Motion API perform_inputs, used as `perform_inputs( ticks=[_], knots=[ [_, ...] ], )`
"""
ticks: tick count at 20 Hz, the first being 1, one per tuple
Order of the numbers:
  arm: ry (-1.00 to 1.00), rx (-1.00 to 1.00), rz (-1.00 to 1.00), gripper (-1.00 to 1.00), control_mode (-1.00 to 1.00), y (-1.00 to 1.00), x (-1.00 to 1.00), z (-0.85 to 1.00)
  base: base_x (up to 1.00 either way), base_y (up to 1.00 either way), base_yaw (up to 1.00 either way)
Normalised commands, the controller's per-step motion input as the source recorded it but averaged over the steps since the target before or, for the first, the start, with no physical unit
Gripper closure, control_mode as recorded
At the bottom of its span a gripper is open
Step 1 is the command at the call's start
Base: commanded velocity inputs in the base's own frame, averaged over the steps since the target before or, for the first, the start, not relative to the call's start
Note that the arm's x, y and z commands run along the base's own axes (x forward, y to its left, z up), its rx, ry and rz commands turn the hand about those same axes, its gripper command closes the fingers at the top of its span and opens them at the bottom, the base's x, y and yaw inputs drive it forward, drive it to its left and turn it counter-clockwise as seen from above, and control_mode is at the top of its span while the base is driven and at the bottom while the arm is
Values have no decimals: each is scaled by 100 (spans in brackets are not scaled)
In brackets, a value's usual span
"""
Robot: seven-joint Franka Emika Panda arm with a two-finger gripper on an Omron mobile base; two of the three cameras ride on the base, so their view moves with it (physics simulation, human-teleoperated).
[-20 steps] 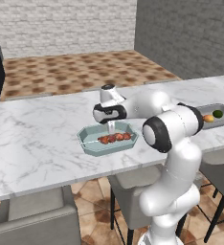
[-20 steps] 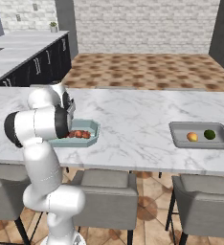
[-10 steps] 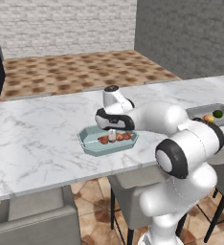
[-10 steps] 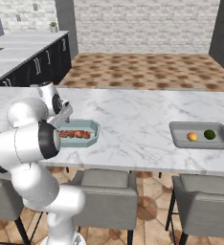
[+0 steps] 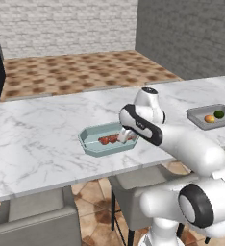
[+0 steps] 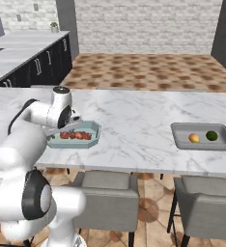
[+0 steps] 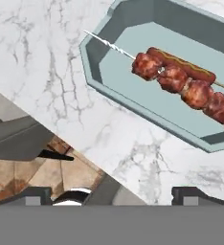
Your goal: Place the cold items (mango and lime) from the fridge in one tupperware on the dining counter. Place the warm items (hot dog and kebab skewer) in the stove area in another tupperware.
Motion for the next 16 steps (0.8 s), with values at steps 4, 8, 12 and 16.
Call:
perform_inputs(
  ticks=[4,8,12,16],
  knots=[
    [-29,18,-58,-100,-100,-33,-92,32,0,0,0],
    [-26,13,-58,-100,-100,-31,-90,41,0,0,0],
    [-13,9,-49,-100,-100,-35,-79,52,0,0,0],
    [-3,3,-26,-100,-100,-39,-67,65,0,0,0]
  ],
)
